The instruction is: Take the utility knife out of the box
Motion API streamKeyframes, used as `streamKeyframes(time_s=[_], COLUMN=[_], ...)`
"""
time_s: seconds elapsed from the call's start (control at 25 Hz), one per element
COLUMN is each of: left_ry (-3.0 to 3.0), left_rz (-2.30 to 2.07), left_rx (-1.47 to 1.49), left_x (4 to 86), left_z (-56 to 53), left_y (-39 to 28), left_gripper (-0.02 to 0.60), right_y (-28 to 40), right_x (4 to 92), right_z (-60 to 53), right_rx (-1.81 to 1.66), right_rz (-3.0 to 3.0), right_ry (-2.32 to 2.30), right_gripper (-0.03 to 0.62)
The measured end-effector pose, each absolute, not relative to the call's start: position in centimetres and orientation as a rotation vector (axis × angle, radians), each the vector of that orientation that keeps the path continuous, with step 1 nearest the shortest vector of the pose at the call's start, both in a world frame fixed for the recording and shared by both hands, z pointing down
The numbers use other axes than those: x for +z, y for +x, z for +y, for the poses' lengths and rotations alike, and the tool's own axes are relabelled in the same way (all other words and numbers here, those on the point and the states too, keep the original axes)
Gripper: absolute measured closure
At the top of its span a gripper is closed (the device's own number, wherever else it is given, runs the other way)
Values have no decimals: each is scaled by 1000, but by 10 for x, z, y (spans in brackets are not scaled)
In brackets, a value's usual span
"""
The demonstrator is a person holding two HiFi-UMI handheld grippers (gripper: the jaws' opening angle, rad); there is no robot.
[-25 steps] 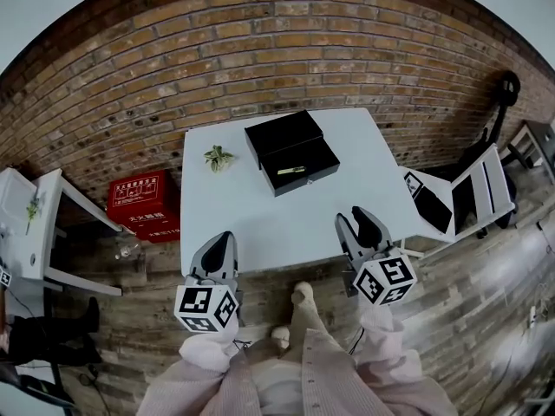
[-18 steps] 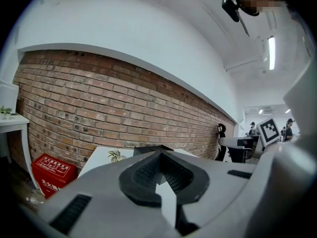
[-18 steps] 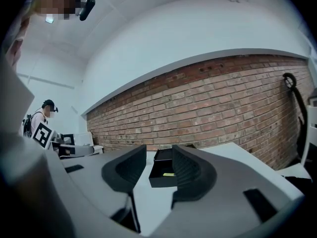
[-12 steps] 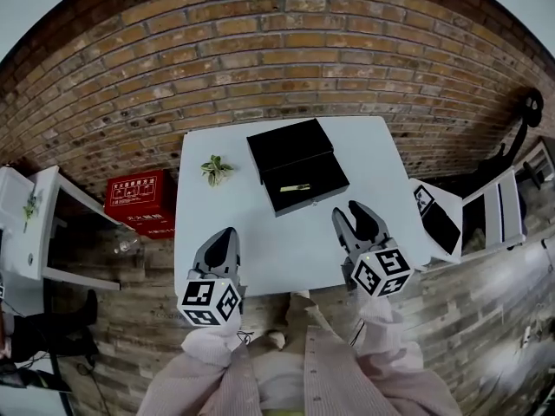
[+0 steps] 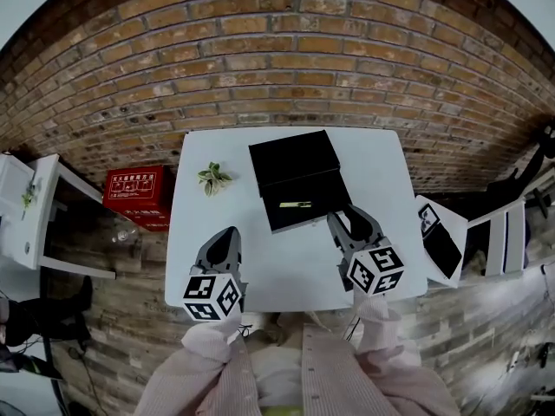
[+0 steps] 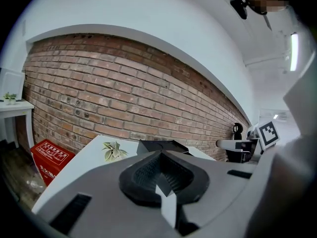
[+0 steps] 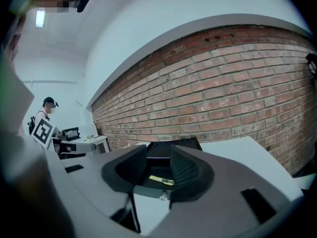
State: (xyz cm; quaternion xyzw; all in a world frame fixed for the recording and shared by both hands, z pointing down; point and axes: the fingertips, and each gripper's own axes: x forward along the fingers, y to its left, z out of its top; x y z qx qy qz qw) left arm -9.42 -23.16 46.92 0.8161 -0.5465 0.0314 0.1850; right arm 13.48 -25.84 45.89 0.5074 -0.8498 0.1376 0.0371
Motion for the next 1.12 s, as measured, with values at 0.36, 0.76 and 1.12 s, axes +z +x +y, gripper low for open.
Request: streamKeyframes(time_s=[0.36,0.76,1.12], left_ry=[2204,2118,2123], left_rz=[-1548,-1563,-1502], left_rx=[124,188,271], left_x=[500,527,546], left_z=[-260,-279,-301], left_y=[-80,-80,-83], left_gripper=[589,589,589], right_y=[123,98,67], right_x=[484,522,557], right_z=[-302,-331,-337], right_rx=[402,381,319], right_rz=[-2591,-2518,-2396], right_ry=[1309,1022,648], right_gripper=[448,448,448])
